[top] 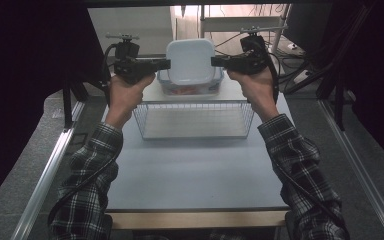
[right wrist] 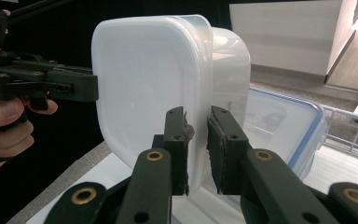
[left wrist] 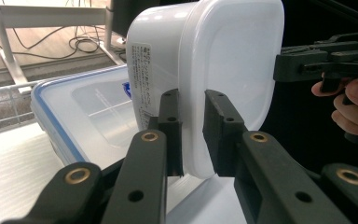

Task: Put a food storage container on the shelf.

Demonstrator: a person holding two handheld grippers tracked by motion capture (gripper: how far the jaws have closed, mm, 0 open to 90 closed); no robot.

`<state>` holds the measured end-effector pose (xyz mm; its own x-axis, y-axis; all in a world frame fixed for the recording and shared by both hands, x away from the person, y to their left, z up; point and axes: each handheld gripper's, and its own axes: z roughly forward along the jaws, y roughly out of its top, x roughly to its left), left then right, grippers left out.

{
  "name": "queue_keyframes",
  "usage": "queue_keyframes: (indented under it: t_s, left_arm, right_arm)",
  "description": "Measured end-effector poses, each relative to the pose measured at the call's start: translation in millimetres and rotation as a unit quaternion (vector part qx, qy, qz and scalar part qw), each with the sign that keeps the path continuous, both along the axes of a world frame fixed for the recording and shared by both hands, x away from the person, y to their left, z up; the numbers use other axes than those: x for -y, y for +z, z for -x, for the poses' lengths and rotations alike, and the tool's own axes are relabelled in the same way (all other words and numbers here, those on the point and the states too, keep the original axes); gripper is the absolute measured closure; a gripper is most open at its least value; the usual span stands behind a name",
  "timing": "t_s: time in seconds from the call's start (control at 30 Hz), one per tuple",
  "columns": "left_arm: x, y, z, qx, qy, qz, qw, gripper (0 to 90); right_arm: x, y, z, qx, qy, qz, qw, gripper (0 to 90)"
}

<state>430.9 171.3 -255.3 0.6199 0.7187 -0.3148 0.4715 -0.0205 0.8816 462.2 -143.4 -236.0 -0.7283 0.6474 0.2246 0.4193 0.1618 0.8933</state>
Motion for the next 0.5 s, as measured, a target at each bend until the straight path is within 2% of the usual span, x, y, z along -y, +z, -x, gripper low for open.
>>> queue_keyframes:
  t_s: [0.13, 0.23, 0.3, 0.37, 0.5]
  left_arm:
    - [0.3, 1.1, -6.2, 0.000, -0.007, 0.006, 1.0000, 75.0]
    - [1.6, 1.9, -10.2, 0.002, -0.013, 0.008, 0.9999, 69.8]
    - [3.3, 1.6, -12.8, 0.001, -0.016, 0.010, 0.9998, 63.4]
    - [3.6, 0.5, -15.7, -0.002, -0.012, 0.012, 0.9999, 63.1]
    - [4.8, -4.0, -22.1, -0.010, -0.005, 0.005, 0.9999, 65.1]
  right_arm:
    - [-0.7, -1.1, -6.6, -0.005, -0.007, 0.002, 1.0000, 75.0]
    - [-1.3, -1.2, -9.9, -0.007, -0.009, -0.002, 0.9999, 71.5]
    - [-3.6, -1.2, -11.6, -0.004, -0.013, 0.005, 0.9999, 68.8]
    - [-5.8, -1.5, -13.9, 0.000, -0.019, 0.013, 0.9997, 67.8]
    - [-6.6, -2.2, -21.1, -0.010, -0.022, 0.005, 0.9997, 65.8]
